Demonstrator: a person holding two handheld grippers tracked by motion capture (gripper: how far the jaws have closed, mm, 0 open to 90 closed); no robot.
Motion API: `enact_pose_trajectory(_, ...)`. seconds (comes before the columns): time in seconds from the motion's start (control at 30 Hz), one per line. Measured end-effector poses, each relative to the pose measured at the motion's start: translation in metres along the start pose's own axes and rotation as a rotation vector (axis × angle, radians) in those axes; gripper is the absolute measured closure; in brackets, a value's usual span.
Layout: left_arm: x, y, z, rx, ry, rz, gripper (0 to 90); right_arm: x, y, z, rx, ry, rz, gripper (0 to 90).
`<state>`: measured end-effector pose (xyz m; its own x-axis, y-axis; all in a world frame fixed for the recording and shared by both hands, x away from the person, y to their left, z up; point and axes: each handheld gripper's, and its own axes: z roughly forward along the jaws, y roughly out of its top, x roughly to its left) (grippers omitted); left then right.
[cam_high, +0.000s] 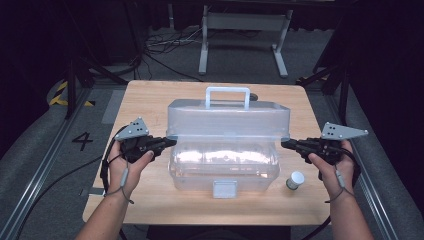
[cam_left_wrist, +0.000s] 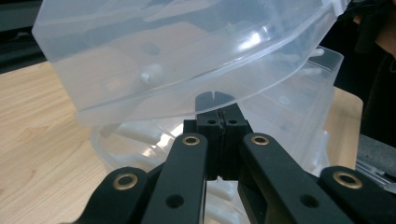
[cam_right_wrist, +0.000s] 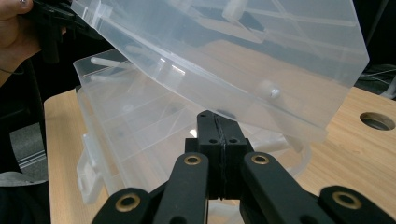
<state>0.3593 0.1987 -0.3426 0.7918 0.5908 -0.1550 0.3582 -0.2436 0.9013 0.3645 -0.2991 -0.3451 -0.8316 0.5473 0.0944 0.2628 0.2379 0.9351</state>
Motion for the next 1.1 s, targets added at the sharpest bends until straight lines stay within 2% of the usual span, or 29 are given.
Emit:
enact_pose_trajectory(0.13, 0.003, 0.006, 0.002, 0.012, 0.021, 0.008, 90.0, -0.002, 0.003, 0.001, -0.016, -0.003, 0.001, 90.0)
enact_pose_trajectory(0.27, 0.005, 0.009, 0.004, 0.019, 0.026, 0.005, 90.0, -0.003, 0.006, 0.002, -0.022, -0.011, -0.004, 90.0)
enact_pose_trajectory(0.43, 0.009, 0.013, 0.006, -0.001, 0.027, -0.006, 90.0, -0.004, 0.01, 0.003, -0.025, -0.03, -0.008, 90.0)
enact_pose_trajectory(0.7, 0.01, 0.023, 0.008, -0.016, 0.069, 0.008, 89.7, -0.007, 0.019, 0.005, -0.049, -0.057, 0.002, 90.0)
enact_pose_trajectory(0.87, 0.009, 0.028, 0.009, -0.033, 0.076, 0.01, 89.6, -0.008, 0.022, 0.006, -0.086, -0.046, 0.013, 90.0)
enact_pose_trajectory(1.1, 0.007, 0.035, 0.012, -0.036, 0.097, 0.028, 89.5, -0.009, 0.026, 0.007, -0.098, -0.055, 0.019, 90.0)
